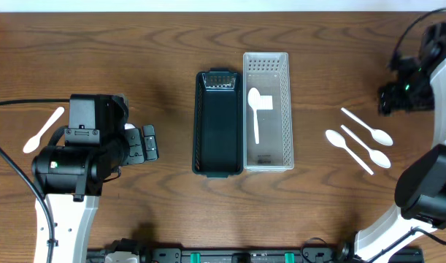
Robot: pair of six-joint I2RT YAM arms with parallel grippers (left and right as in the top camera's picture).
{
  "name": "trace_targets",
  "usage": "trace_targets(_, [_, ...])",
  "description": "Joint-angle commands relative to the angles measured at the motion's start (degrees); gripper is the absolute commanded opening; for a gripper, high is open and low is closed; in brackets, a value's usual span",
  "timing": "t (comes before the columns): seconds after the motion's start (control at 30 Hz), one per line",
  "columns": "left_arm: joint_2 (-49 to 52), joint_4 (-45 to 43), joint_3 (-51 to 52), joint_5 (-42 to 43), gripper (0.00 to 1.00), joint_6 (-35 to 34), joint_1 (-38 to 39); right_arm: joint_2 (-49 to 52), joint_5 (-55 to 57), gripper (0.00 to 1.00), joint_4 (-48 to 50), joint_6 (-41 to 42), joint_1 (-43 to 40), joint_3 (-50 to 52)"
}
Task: Pack container
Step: 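Lower the right gripper onto the white knife and grasp it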
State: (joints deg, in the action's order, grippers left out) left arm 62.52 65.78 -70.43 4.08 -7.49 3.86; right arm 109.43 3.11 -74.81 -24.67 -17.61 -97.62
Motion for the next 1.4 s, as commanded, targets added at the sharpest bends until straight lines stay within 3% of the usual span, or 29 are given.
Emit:
trace_targets(0.0, [-0.04, 0.13, -0.79, -0.70, 0.98, -0.09, 0.09, -0.55, -1.44, 0.75, 3.63, -12.48, 0.28, 5.95])
trace_targets(0.4, [-0.04, -0.02, -0.79, -0.70, 0.98, -0.07, 0.09, -0.55, -2.10, 0.76, 19.96, -18.27, 0.33, 21.73])
trace_targets(1.0, [-0.04, -0.04, -0.79, -0.70, 0.98, -0.09, 0.09, -0.26, -3.78, 0.74, 26.93, -25.07, 0.42, 22.32])
trace_targets(1.37, [-0.04, -0.04, -0.79, -0.70, 0.98, -0.09, 0.09, 6.05, -5.05, 0.69, 27.32, -25.14, 0.42, 22.32])
